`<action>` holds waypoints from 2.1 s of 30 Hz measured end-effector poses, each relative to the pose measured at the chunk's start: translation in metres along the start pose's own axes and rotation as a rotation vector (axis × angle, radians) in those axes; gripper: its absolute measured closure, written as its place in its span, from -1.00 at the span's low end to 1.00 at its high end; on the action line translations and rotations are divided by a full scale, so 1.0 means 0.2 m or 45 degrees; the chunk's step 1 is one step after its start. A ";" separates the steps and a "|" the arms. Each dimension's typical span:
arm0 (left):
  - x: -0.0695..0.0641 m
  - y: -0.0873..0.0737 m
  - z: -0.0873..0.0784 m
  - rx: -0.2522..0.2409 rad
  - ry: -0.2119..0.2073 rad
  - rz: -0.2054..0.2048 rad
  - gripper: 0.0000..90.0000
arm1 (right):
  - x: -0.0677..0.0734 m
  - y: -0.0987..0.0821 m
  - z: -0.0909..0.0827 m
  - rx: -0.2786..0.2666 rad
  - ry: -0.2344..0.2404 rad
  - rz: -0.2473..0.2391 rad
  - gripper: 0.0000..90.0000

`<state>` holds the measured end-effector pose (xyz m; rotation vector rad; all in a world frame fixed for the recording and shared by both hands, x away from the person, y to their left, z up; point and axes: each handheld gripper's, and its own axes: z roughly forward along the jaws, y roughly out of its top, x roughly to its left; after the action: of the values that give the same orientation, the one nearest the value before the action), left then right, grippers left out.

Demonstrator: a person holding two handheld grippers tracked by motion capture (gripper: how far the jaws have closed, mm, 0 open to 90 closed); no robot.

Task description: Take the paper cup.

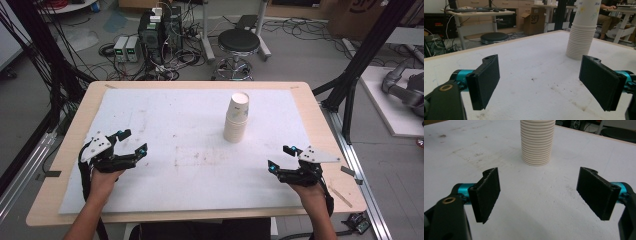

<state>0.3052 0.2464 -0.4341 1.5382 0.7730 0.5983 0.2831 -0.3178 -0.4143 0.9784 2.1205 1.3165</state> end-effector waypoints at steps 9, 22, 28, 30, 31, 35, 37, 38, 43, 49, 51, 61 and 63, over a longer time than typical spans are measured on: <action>0.00 -0.01 0.01 0.009 -0.013 -0.012 -0.63 | -0.01 0.00 0.00 -0.007 0.009 0.015 -0.57; -0.01 -0.02 0.02 0.017 -0.051 -0.024 -0.63 | 0.01 0.04 0.02 -0.003 0.052 0.025 -0.57; -0.02 -0.02 0.03 0.021 -0.073 -0.021 -0.63 | 0.02 0.12 0.04 -0.019 0.090 0.029 -0.57; -0.03 -0.02 0.03 0.019 -0.073 -0.021 -0.63 | 0.02 0.16 0.06 -0.017 0.101 0.032 -0.57; -0.02 -0.02 0.03 0.018 -0.075 -0.023 -0.63 | 0.02 0.18 0.07 -0.014 0.106 0.031 -0.57; -0.03 -0.02 0.04 0.022 -0.088 -0.027 -0.63 | 0.02 0.28 0.12 -0.005 0.127 0.026 -0.57; -0.03 -0.02 0.04 0.024 -0.095 -0.023 -0.63 | 0.02 0.33 0.14 -0.002 0.132 0.021 -0.57; -0.03 -0.02 0.04 0.021 -0.098 -0.026 -0.63 | 0.01 0.36 0.15 0.002 0.136 0.009 -0.57; -0.03 -0.02 0.05 0.009 -0.105 -0.038 -0.63 | 0.00 0.45 0.21 0.032 0.137 -0.010 -0.57; -0.03 -0.02 0.06 0.012 -0.117 -0.037 -0.63 | -0.03 0.59 0.30 0.071 0.130 -0.053 -0.57; -0.03 -0.02 0.06 0.013 -0.116 -0.039 -0.63 | -0.04 0.63 0.33 0.082 0.131 -0.066 -0.57; -0.03 -0.02 0.07 0.019 -0.129 -0.037 -0.62 | -0.07 0.77 0.46 0.147 0.124 -0.092 -0.57; -0.03 -0.02 0.07 0.019 -0.128 -0.037 -0.62 | -0.07 0.78 0.48 0.152 0.120 -0.096 -0.57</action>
<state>0.3104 0.2328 -0.4401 1.5564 0.7231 0.4908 0.4094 -0.2293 -0.3166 0.8900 2.3068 1.2338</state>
